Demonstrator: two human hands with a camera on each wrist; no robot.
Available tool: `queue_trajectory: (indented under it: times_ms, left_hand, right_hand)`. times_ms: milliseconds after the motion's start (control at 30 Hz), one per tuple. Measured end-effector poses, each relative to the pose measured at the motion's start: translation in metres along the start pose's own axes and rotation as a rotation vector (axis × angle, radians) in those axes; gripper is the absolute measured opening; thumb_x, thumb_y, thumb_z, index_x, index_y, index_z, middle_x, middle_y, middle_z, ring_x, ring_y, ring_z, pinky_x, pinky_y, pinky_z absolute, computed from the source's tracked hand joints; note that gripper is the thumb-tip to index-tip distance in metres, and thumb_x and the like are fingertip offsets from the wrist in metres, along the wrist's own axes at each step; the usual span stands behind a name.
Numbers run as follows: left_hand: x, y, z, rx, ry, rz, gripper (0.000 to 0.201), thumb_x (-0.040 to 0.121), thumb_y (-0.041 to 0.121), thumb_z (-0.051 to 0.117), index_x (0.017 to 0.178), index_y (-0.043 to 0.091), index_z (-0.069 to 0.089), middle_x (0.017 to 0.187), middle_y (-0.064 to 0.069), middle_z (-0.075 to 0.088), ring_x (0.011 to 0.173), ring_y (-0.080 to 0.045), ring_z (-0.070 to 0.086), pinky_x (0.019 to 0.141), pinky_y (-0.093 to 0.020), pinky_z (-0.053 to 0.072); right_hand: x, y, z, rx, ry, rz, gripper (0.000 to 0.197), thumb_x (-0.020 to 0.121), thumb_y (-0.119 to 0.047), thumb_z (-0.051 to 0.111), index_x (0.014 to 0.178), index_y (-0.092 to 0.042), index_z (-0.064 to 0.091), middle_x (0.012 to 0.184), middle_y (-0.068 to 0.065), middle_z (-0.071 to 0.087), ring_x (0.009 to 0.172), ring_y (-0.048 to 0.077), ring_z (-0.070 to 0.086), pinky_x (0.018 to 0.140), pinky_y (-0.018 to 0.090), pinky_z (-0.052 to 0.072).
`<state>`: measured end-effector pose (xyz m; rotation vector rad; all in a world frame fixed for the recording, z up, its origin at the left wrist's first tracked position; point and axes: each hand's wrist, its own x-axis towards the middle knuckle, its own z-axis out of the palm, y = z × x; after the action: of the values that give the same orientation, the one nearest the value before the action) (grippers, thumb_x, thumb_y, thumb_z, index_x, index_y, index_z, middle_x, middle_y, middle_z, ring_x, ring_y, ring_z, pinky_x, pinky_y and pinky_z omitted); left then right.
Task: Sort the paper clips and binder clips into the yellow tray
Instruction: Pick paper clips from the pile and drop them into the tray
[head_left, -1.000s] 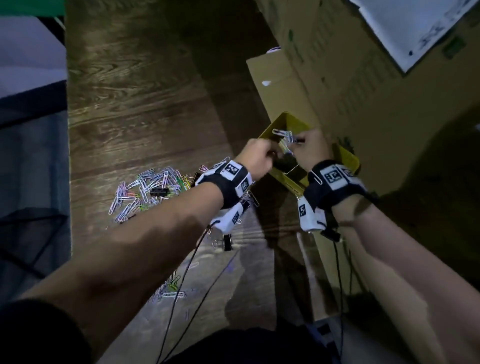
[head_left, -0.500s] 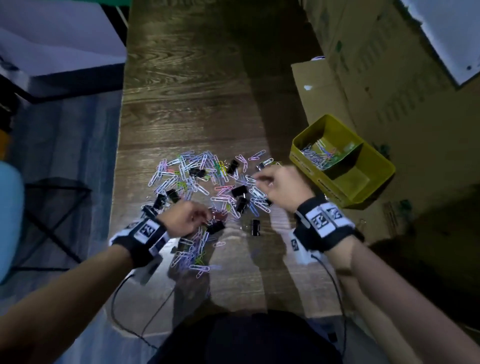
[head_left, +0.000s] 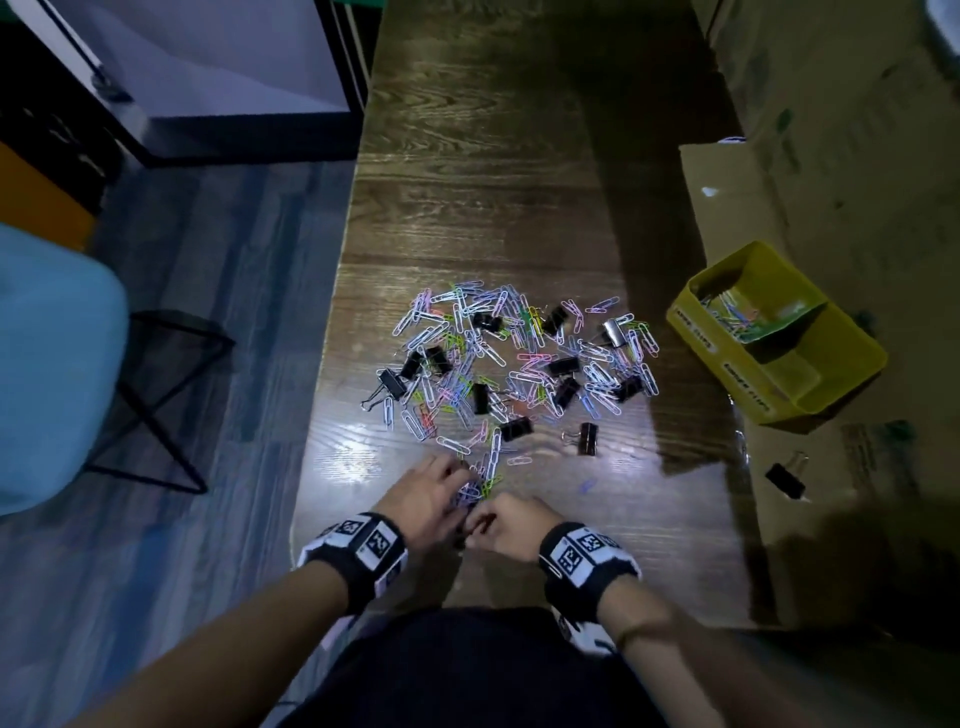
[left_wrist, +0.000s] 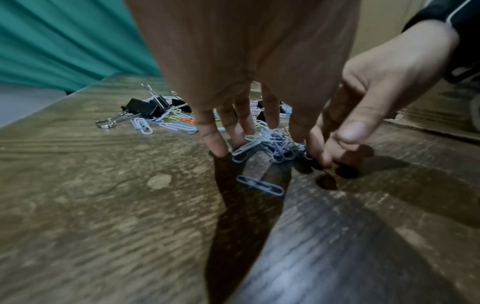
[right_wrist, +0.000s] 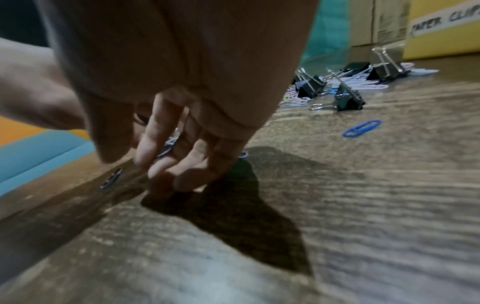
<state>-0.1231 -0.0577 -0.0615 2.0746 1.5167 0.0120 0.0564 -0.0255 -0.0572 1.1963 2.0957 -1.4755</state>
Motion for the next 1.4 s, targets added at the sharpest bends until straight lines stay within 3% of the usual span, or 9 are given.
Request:
queue_trajectory:
  times_ms: [133, 267, 400, 633, 733, 933, 1100, 1200, 1400]
  left_hand:
    - [-0.005, 0.001, -0.004, 0.008, -0.013, -0.182, 0.076, 0.078, 0.046, 0.064, 0.141, 0.028, 0.025, 0.139, -0.009, 0.032, 0.119, -0.026, 0.040, 0.092, -0.039, 0.048]
    - [0.010, 0.012, -0.001, 0.062, -0.109, -0.243, 0.084, 0.073, 0.041, 0.072, 0.141, 0.025, 0.025, 0.144, -0.012, 0.025, 0.124, -0.031, 0.035, 0.098, -0.041, 0.044]
    - [0.016, 0.021, 0.001, 0.048, -0.069, -0.220, 0.052, 0.083, 0.011, 0.057, 0.133, 0.013, 0.042, 0.137, -0.011, 0.036, 0.119, -0.028, 0.042, 0.101, -0.033, 0.034]
    - [0.012, 0.008, -0.002, -0.209, 0.110, -0.152, 0.036, 0.088, 0.014, 0.059, 0.125, 0.015, 0.057, 0.119, -0.009, 0.063, 0.108, -0.024, 0.060, 0.094, -0.025, 0.042]
    - [0.011, 0.000, -0.006, -0.294, 0.113, -0.189, 0.037, 0.085, 0.015, 0.065, 0.121, 0.020, 0.061, 0.114, -0.004, 0.067, 0.096, -0.014, 0.064, 0.093, -0.021, 0.045]
    - [0.021, -0.006, -0.022, -0.702, 0.103, -0.344, 0.024, 0.072, 0.008, 0.076, 0.092, 0.021, 0.072, 0.083, 0.003, 0.068, 0.072, -0.009, 0.061, 0.066, -0.009, 0.050]
    - [0.032, -0.022, -0.040, -1.072, 0.017, -0.385, 0.025, 0.063, 0.006, 0.079, 0.085, 0.017, 0.071, 0.070, -0.003, 0.058, 0.071, -0.024, 0.058, 0.075, -0.039, 0.057]
    - [0.039, -0.024, -0.056, -1.257, -0.038, -0.367, 0.026, 0.064, 0.002, 0.075, 0.088, 0.009, 0.068, 0.074, -0.017, 0.048, 0.071, -0.027, 0.057, 0.073, -0.040, 0.057]
    - [0.065, -0.001, -0.101, -1.421, -0.082, -0.300, 0.032, 0.056, 0.013, 0.085, 0.085, 0.013, 0.070, 0.072, -0.014, 0.055, 0.063, -0.016, 0.064, 0.064, -0.032, 0.058]
  right_hand:
    - [-0.007, -0.005, -0.007, -0.108, 0.376, 0.017, 0.032, 0.077, -0.036, 0.073, 0.100, -0.022, 0.055, 0.104, 0.002, 0.052, 0.093, 0.018, 0.052, 0.080, 0.031, 0.045]
    - [-0.010, -0.019, -0.006, -0.332, 0.323, 0.153, 0.089, 0.073, -0.045, 0.073, 0.144, -0.029, 0.020, 0.137, 0.013, 0.033, 0.125, 0.031, 0.039, 0.098, 0.044, 0.045]
    - [-0.006, -0.023, -0.002, -0.367, 0.304, 0.133, 0.062, 0.087, -0.022, 0.062, 0.141, -0.017, 0.032, 0.137, 0.012, 0.038, 0.127, 0.031, 0.040, 0.101, 0.042, 0.039]
    - [-0.006, -0.012, -0.009, -0.425, 0.341, 0.119, 0.040, 0.089, 0.008, 0.043, 0.124, -0.009, 0.052, 0.112, 0.017, 0.061, 0.100, 0.033, 0.062, 0.079, 0.039, 0.050]
    - [-0.003, -0.003, -0.011, -0.380, 0.328, 0.145, 0.031, 0.088, 0.001, 0.048, 0.114, -0.014, 0.056, 0.098, 0.015, 0.065, 0.085, 0.032, 0.066, 0.075, 0.037, 0.054]
    - [-0.010, 0.011, -0.025, -0.004, 0.505, 0.106, 0.026, 0.091, -0.019, 0.058, 0.115, -0.016, 0.067, 0.108, 0.011, 0.068, 0.101, 0.026, 0.062, 0.094, 0.033, 0.047]
    - [-0.023, 0.020, -0.043, 0.230, 0.566, 0.084, 0.028, 0.084, -0.019, 0.068, 0.111, -0.011, 0.068, 0.122, 0.002, 0.064, 0.107, 0.018, 0.061, 0.100, 0.036, 0.047]
    - [-0.032, 0.022, -0.057, 0.457, 0.567, 0.066, 0.032, 0.082, -0.019, 0.070, 0.114, -0.013, 0.066, 0.126, 0.001, 0.061, 0.109, 0.019, 0.061, 0.099, 0.039, 0.048]
    - [-0.058, 0.027, -0.084, 0.741, 0.732, -0.088, 0.023, 0.074, -0.011, 0.076, 0.096, -0.017, 0.070, 0.089, -0.006, 0.067, 0.082, 0.004, 0.065, 0.081, 0.018, 0.051]
